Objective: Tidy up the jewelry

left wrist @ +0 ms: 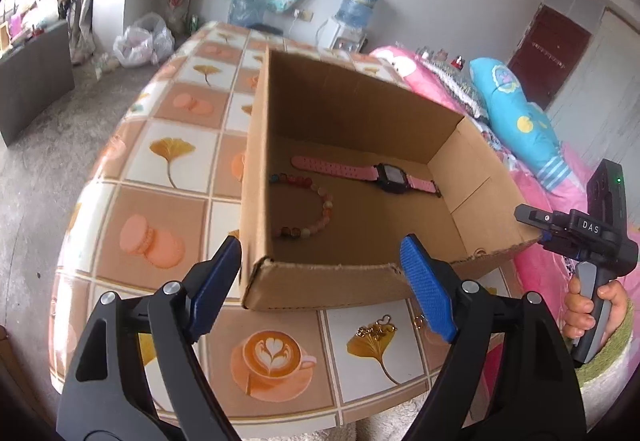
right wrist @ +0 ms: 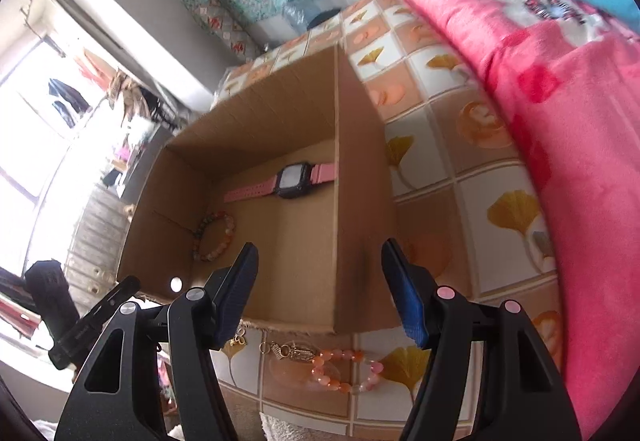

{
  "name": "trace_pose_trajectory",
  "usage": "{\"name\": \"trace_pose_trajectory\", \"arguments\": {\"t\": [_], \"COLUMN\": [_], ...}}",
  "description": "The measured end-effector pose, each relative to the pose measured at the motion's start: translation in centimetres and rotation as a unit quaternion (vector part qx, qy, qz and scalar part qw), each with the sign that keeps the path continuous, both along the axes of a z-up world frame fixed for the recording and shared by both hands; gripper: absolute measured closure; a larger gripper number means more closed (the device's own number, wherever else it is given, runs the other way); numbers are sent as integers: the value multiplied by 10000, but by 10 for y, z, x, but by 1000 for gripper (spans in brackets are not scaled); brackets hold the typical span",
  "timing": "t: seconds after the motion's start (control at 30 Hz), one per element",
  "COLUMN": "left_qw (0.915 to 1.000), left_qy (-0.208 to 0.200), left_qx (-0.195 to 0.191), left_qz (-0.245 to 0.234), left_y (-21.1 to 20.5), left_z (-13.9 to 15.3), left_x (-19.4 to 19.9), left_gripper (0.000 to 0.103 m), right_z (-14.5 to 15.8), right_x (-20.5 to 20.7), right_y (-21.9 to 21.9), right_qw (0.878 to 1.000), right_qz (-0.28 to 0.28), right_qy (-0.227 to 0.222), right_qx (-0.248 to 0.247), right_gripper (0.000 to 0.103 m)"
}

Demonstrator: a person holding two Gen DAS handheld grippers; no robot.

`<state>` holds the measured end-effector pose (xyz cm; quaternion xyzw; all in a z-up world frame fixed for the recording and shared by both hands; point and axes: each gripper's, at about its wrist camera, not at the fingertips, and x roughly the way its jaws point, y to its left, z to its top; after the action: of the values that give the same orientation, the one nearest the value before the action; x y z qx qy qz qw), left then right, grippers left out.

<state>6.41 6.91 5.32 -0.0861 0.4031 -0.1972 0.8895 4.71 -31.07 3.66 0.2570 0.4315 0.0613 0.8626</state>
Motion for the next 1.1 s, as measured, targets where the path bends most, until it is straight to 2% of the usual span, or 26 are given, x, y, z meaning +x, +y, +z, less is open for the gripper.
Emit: {"name": "trace_pose_trajectory", "arguments": {"t": [0.1,0.2,0.33,0.4,0.43,0.47,0.5,0.57,0.63,0.83,1.0,1.1], "left_qw": [9988,9971,9966,9952,9939,9913,9890,9853,9810,9652,9598,9589], "left_qy": [-446,-679,-535,-372,-310,-247,-199,-151,-197,-333,-218,-84], "left_qx": [178,323,269,477,662,898,1044,1242,1433,2011,2086,2092], "left_qz": [8,-129,-571,-773,-831,-934,-1033,-1161,-1294,-1641,-1862,-1913], "left_y": [10,17,9,-7,-16,-27,-36,-47,-56,-81,-91,-92], "left_z": [10,17,8,-6,-12,-20,-27,-36,-41,-57,-63,-69], "left_x": [-26,-52,-79,-83,-83,-82,-79,-73,-66,-51,-43,-38], "left_gripper": [25,25,25,25,27,35,37,47,54,74,77,84], "right_z": [14,21,15,2,-8,-17,-23,-40,-49,-56,-57,-58], "right_x": [-27,-53,-70,-69,-64,-59,-55,-46,-41,-33,-26,-22], "right_y": [-6,2,39,66,81,93,101,121,132,142,137,133], "right_qw": [9994,9981,9948,9924,9916,9908,9903,9893,9876,9853,9855,9860], "right_qz": [-170,-11,639,984,1132,1256,1318,1438,1546,1685,1674,1650], "right_qy": [-298,-617,-788,-729,-607,-479,-393,-155,-48,-40,-24,-11], "right_qx": [-68,-86,-105,-125,-120,-141,-178,-213,-250,-263,-287,-260], "right_gripper": [40,40,40,40,41,50,53,64,70,72,72,72]}}
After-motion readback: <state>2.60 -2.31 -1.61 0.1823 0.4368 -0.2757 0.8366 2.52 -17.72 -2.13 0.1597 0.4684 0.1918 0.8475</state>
